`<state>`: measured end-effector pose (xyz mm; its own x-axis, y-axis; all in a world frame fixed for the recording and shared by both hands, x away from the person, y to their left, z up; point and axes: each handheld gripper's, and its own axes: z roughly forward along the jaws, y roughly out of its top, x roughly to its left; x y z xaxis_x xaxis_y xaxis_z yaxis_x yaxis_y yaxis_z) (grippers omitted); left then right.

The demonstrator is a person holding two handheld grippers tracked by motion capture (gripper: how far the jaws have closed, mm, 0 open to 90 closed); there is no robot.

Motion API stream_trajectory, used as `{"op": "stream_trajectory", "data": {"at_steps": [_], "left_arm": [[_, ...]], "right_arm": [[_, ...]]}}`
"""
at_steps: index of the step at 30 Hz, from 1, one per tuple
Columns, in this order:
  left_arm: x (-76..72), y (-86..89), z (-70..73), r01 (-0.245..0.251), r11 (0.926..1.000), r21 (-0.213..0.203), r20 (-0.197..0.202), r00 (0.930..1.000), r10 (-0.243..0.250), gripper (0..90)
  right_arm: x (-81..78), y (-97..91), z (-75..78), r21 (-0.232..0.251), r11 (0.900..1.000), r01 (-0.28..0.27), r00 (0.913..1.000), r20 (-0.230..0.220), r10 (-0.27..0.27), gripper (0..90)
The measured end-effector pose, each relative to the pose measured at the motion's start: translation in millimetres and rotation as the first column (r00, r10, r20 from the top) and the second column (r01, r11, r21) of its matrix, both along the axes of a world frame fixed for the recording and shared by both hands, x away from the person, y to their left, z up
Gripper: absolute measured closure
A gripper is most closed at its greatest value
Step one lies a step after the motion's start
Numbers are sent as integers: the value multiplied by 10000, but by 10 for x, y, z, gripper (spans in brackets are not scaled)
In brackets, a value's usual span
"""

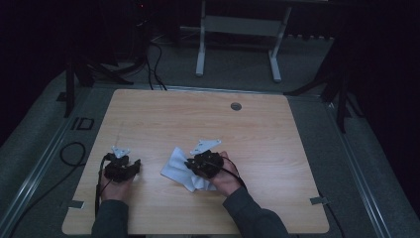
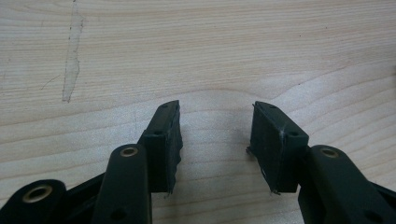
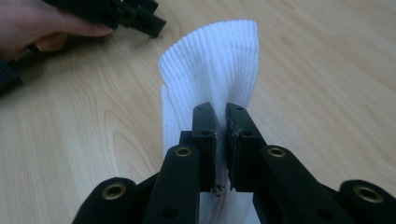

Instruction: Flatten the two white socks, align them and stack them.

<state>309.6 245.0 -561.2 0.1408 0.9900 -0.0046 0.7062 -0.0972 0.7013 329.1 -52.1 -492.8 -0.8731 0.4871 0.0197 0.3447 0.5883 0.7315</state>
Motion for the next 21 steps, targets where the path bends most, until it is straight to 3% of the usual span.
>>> {"op": "stream_trajectory", "data": {"at_steps": [8, 14, 18, 21], "left_arm": [[-8, -7, 11, 87, 10000, 0, -98, 9999, -87, 551], [-26, -69, 35, 426, 9991, -1, -210, 9989, -425, 569], [-52, -121, 69, 657, 9978, 16, -51, 9978, -657, 583], [-91, -190, 107, 1088, 9940, 106, 157, 9939, -1090, 601]], "right_arm": [[10, 136, -167, -442, 9990, -7, 9995, -317, -7, 827], [25, 206, -284, -775, 9970, 33, 9986, -527, -74, 826], [37, 248, -326, -849, 9963, 110, 9981, -588, -160, 826], [48, 296, -366, -836, 9963, 175, 9977, -636, -228, 825]]}}
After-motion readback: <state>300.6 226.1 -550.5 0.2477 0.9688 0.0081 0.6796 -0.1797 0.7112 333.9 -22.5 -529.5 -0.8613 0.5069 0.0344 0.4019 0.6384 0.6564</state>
